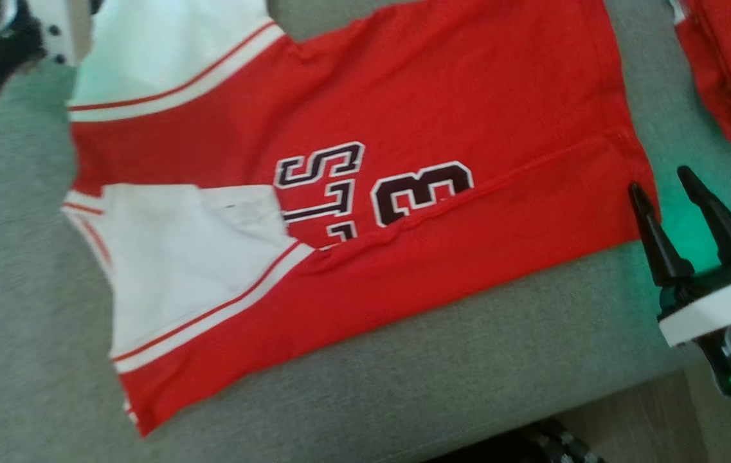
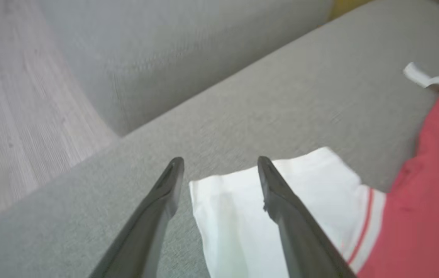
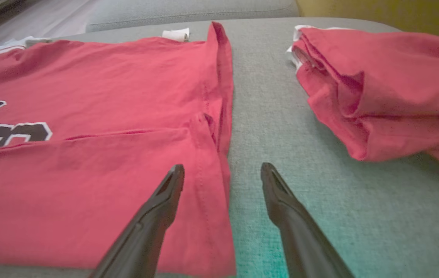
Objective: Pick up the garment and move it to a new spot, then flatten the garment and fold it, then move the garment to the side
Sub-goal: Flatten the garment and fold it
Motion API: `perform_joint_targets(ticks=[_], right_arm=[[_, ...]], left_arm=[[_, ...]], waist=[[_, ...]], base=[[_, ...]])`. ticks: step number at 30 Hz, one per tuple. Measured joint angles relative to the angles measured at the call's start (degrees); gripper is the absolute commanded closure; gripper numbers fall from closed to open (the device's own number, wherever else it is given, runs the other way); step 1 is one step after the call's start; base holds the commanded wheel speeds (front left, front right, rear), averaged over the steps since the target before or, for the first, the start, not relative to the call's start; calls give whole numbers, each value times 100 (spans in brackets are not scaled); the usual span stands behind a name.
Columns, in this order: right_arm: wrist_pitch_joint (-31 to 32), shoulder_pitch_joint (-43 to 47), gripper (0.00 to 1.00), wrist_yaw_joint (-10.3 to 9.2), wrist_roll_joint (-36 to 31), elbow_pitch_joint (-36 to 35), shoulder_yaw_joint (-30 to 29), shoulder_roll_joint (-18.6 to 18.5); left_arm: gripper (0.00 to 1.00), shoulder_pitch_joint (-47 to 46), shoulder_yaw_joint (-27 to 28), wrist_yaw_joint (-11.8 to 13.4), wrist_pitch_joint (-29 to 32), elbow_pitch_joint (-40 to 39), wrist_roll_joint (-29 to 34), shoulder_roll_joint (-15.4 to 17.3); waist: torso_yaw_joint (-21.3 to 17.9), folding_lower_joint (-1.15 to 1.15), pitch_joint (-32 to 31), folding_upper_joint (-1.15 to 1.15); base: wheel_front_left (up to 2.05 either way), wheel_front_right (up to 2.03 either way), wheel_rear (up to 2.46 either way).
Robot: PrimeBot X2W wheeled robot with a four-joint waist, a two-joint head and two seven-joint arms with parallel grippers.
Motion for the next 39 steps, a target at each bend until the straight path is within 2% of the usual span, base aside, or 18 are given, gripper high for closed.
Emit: perform_joint_targets(ticks=[8,19,23,25,26,29,30,31,39], right_arm=[[-121,-137,0,0,2,222,111,24],[-218,-302,0,0,9,347,126,42],[-221,-381,0,0,13,369,152,34],[-238,-408,0,0,14,371,174,33],[-245,-432,0,0,48,385,190,30],[-248,-481,0,0,66,414,211,30],[-266,-482,0,0,73,426,222,29],[-267,-481,0,0,85,441,233,29],[-197,-759,0,0,241,346,183,-219]], left_arm=[[0,-97,-182,-5,450,659,-49,219],[0,-146,-234,-51,421,660,-155,368],[29,-219,-287,-51,359,594,-151,402],[30,-261,-322,-51,321,593,-151,412],[45,-282,-349,-51,320,580,-151,419],[64,-322,-392,-51,323,565,-158,419],[85,-328,-423,-51,328,547,-198,420],[100,-328,-474,-51,328,503,-236,426],[100,-378,-934,-51,-256,270,-142,541]], waist=[[-346,-2,322,0],[-282,-3,382,0],[-267,-3,452,0],[-269,-3,479,0],[-273,-3,500,0],[-285,-2,517,0],[-286,-3,516,0],[-289,-3,513,0],[-208,-2,427,0]], base=[[0,0,0],[0,0,0],[0,0,0],[0,0,0],[0,0,0],[0,0,0],[0,0,0],[0,0,0],[0,0,0]])
